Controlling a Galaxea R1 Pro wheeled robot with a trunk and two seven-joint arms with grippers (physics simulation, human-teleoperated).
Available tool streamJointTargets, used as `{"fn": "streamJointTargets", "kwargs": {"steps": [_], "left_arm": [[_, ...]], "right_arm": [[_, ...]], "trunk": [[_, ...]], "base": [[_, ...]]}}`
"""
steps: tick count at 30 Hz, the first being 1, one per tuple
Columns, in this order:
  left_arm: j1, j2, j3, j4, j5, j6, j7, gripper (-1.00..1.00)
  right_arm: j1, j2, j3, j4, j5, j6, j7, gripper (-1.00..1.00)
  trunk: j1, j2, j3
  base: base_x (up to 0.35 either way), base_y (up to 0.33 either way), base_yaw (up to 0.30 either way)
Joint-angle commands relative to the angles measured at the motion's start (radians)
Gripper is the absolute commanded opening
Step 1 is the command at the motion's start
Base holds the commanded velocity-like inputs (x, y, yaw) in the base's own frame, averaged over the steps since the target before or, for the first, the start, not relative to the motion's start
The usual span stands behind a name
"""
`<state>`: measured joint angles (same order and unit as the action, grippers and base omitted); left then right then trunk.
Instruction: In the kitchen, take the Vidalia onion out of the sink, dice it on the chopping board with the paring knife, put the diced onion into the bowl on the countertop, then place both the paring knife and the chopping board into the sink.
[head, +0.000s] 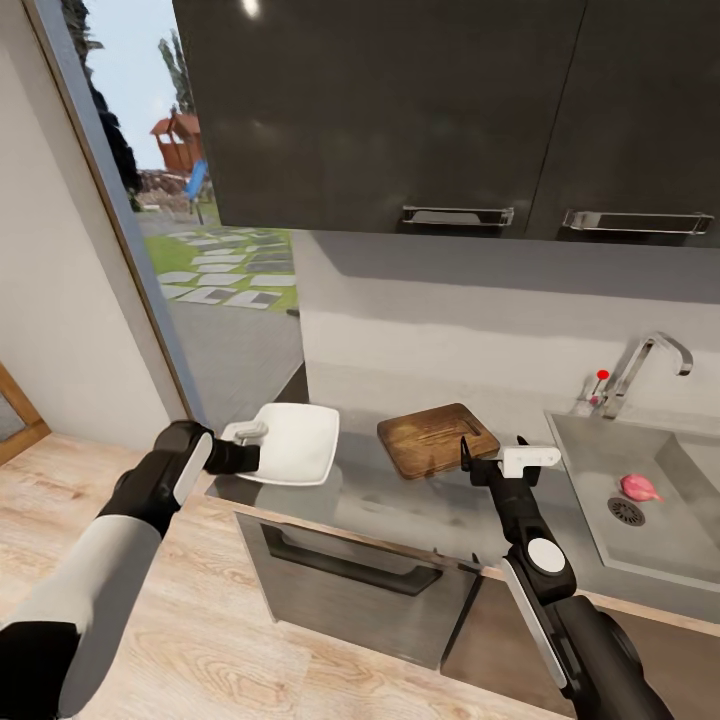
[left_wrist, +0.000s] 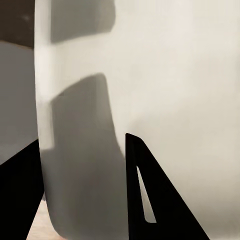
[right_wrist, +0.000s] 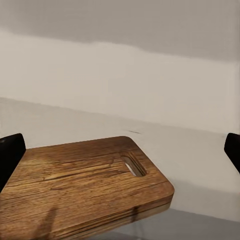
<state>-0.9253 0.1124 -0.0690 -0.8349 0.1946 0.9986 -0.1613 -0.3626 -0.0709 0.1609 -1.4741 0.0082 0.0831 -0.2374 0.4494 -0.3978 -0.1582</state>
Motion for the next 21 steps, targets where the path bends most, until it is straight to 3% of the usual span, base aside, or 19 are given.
{"fn": "streamJointTargets", "kwargs": {"steps": [1, 21], "left_arm": [[-0.006, 0.001, -0.003, 0.006, 0.008, 0.003, 0.002, -1.0], [-0.028, 0.0, -0.003, 0.039, 0.008, 0.002, 0.003, -1.0]], "right_arm": [[-0.001, -0.001, 0.003, -0.002, 0.001, 0.007, -0.008, 1.0], [-0.001, -0.001, 0.004, -0.002, -0.001, 0.005, -0.008, 1.0]], "trunk": [[0.001, -0.002, -0.002], [0.001, -0.002, -0.002]], "base": [[0.0, 0.0, 0.0], [0.0, 0.0, 0.0]]}}
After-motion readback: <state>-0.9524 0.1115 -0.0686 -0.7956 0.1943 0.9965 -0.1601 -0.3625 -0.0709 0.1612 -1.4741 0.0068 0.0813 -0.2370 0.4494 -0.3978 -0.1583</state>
